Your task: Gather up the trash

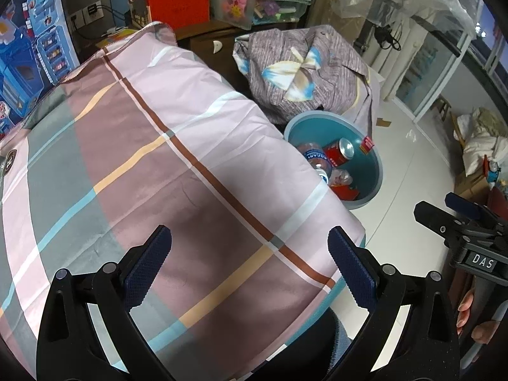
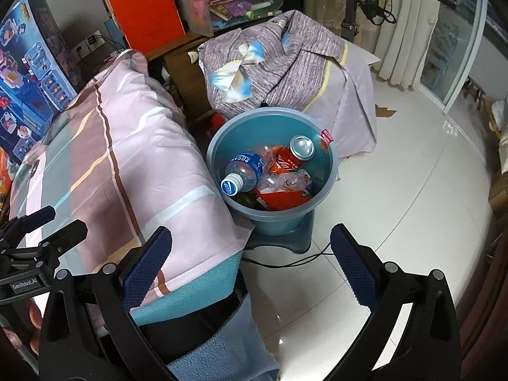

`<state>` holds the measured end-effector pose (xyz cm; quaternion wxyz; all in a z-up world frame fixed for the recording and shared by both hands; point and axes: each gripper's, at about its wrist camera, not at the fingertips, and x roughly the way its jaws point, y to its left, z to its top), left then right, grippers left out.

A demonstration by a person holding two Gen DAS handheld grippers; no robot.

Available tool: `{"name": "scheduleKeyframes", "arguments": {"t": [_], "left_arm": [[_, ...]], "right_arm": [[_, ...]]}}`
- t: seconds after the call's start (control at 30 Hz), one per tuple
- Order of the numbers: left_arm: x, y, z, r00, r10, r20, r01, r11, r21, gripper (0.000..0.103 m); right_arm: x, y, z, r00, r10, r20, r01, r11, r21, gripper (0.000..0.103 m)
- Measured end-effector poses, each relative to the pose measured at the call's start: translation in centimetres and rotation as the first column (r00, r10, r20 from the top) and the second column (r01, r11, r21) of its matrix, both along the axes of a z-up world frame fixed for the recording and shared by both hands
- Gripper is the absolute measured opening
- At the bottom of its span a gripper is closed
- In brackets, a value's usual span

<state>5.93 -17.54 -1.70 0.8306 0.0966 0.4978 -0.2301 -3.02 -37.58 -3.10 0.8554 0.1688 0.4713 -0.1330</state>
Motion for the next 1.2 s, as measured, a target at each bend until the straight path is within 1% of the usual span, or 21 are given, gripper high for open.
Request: {"name": "scheduleKeyframes", "arguments": {"t": [0.2,0.47,1.2], "left_arm": [[0.1,0.1,0.0,1.0,0.002,0.0,-0.002,1.0,-0.002,0.099],[-0.1,0.1,0.3,0.999,0.008,0.035,-0.007,1.0,-0.016,0.099],[-0.1,0.3,-0.5,0.999,0.024,0.039,-0.024,1.0,-0.005,0.099]], "right_arm": [[0.0,0.0,-0.3,1.0,-0.002,-0.007,0.002,1.0,0.004,0.096],[0.1,0.0,-0.5,1.0,-0.003,-0.009,0.003,1.0,0.004,0.096],[0.3,0.3,-1.3,1.0,-0.005,-0.018,0.005,1.0,0.003,0.096]]}}
